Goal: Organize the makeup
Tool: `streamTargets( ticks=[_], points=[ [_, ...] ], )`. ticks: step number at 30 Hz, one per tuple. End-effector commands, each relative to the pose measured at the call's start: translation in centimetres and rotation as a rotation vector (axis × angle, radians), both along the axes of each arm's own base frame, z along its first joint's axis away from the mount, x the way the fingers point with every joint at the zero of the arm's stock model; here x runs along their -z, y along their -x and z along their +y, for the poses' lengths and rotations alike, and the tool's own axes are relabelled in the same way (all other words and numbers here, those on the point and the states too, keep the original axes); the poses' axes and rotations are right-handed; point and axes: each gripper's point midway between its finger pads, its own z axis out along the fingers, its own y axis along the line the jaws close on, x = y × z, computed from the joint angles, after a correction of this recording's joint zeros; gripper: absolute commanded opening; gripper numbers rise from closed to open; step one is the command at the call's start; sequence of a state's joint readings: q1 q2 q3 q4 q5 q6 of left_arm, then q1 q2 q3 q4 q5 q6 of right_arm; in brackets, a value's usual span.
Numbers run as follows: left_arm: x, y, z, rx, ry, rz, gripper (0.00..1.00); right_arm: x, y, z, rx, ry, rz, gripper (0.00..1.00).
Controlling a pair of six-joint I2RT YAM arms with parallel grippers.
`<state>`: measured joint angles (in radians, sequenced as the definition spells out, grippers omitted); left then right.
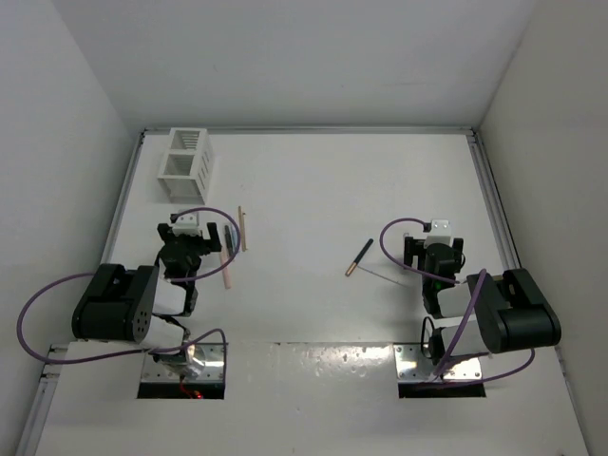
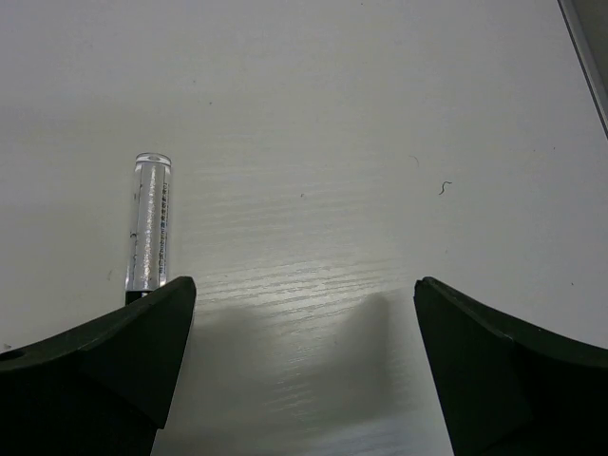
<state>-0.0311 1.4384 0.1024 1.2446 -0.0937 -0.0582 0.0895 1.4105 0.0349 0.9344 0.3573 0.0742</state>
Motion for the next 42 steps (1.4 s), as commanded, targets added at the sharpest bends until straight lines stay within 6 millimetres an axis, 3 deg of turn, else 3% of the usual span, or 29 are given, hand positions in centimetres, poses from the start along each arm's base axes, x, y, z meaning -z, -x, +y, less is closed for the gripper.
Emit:
streamTargets(
  ticks=[1, 5, 7, 8, 9, 11, 13, 17, 20, 23, 24, 27, 30, 32, 34, 39, 42],
  points=[
    [-2.2, -0.8, 0.1, -0.004, 0.019, -0.080, 0.99, 1.4, 2.1, 0.0, -0.010, 0.006, 0.040, 0.99],
    [-2.2, -0.8, 0.1, -0.004, 0.019, -0.080, 0.99, 1.4, 2.0, 0.1, -0.014, 0.003, 0.037, 0.99],
    [-3.6, -1.5, -0.9, 0.061, -0.006, -0.095, 0.99, 1.4, 2.1, 0.0, -0.011, 0.004, 0.038, 0.99],
    [-2.1, -2.6, -1.3, 0.130, -0.076, 0.053, 0.99, 1.4, 2.1, 0.0, -0.011, 0.004, 0.037, 0.99],
    [-1.9, -2.4, -5.0, 0.390, -0.140, 0.138, 0.99, 1.5, 2.2, -0.1, -0.010, 0.005, 0.042, 0.99],
    [-2.0, -1.8, -7.6, 0.595, -0.188, 0.259, 0.99, 1.3, 2.0, 0.0, -0.010, 0.002, 0.037, 0.99],
    [-2.2, -1.0, -7.6, 0.570, -0.131, 0.289, 0.99, 1.5, 2.1, 0.1, -0.013, 0.002, 0.041, 0.99],
    [-4.8, 2.4, -7.5, 0.554, -0.303, 0.191, 0.99, 1.4, 2.1, 0.0, -0.009, 0.003, 0.040, 0.99],
    [-5.9, 3.7, -7.2, 0.547, -0.445, 0.163, 0.99, 1.3, 2.0, 0.0, -0.009, 0.000, 0.036, 0.99],
    [-8.4, 4.1, -6.1, 0.475, -0.439, 0.187, 0.99, 1.3, 2.0, -0.1, -0.001, 0.000, 0.033, 0.99],
    [-10.7, 4.1, -5.5, 0.424, -0.374, 0.200, 0.99, 1.4, 2.2, -0.2, 0.003, -0.001, 0.037, 0.99],
    [-10.7, 3.9, -5.0, 0.414, -0.285, 0.394, 0.97, 1.3, 2.1, -0.2, 0.006, 0.000, 0.034, 0.99],
    [-5.8, 4.2, -5.2, 0.393, -0.191, 0.675, 0.74, 1.4, 2.2, -0.2, 0.005, 0.000, 0.038, 0.99],
    [-3.6, 5.4, -4.6, 0.293, -0.119, 0.825, 0.67, 1.3, 2.1, -0.2, 0.005, 0.002, 0.034, 0.99],
    [-2.1, 6.0, -4.0, 0.246, -0.086, 0.884, 0.67, 1.3, 2.1, -0.2, 0.009, 0.000, 0.033, 0.99],
    [-2.8, 5.4, -5.4, 0.200, 0.057, 0.865, 0.81, 1.4, 2.2, -0.3, 0.010, 0.002, 0.037, 0.99],
    [-2.3, 4.8, -4.6, 0.091, 0.057, 0.891, 0.82, 1.4, 2.2, -0.2, 0.006, 0.001, 0.035, 0.99]
  ],
)
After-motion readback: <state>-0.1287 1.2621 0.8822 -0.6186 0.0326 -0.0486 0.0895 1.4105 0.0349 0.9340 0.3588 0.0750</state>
